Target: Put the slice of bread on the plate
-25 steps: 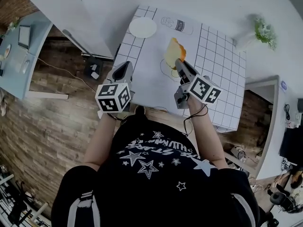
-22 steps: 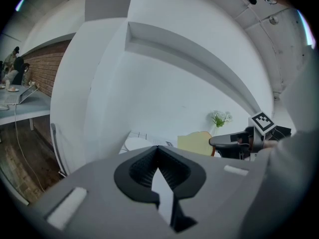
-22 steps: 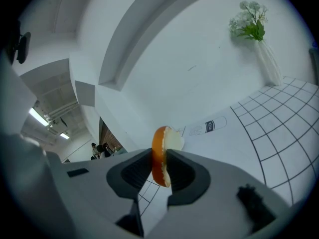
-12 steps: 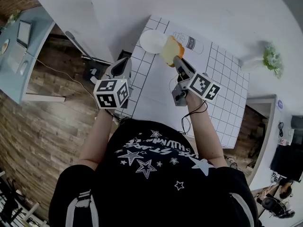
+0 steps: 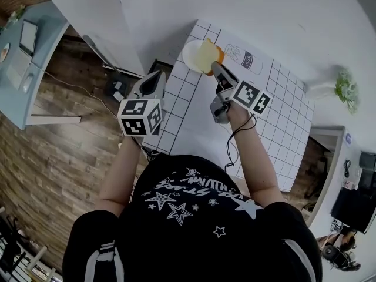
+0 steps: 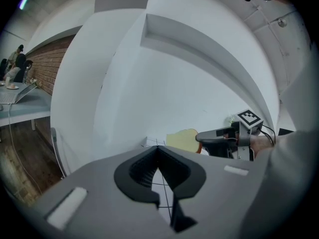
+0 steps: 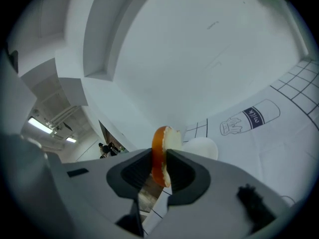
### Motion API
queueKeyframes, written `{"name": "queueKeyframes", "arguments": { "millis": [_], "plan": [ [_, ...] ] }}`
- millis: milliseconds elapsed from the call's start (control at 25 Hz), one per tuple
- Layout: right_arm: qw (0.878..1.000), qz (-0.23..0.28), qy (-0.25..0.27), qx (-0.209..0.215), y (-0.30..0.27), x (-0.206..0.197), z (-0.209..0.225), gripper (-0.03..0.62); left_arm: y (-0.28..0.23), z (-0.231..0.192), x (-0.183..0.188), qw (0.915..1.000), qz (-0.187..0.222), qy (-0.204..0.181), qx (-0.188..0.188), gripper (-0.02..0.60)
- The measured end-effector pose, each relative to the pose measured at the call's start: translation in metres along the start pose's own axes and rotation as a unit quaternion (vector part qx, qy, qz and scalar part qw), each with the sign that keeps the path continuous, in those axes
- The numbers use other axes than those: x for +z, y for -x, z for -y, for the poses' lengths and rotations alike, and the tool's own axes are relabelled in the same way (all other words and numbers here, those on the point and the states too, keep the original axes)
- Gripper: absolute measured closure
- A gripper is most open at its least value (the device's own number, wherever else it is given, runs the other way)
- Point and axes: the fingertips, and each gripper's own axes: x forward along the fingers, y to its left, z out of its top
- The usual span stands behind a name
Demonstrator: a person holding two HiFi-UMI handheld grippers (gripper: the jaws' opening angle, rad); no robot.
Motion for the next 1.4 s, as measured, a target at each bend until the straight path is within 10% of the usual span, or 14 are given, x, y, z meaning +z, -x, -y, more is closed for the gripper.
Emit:
{"name": "queueKeyframes", "arguments": {
  "millis": [720, 1400],
  "plan": [
    [0.978, 0.050, -0.201, 0.032, -0.043, 0.004, 0.053, 0.500, -0.035, -0.012, -0.013, 0.9993, -0.035, 0.007, 0.003, 0.572],
    [0.978, 0.009, -0.190, -0.085, -0.030, -0.037, 0.118, 0.503, -0.039, 0.003, -0.029, 0.9982, -0.059, -0.003, -0.011, 0.572]
  ]
}}
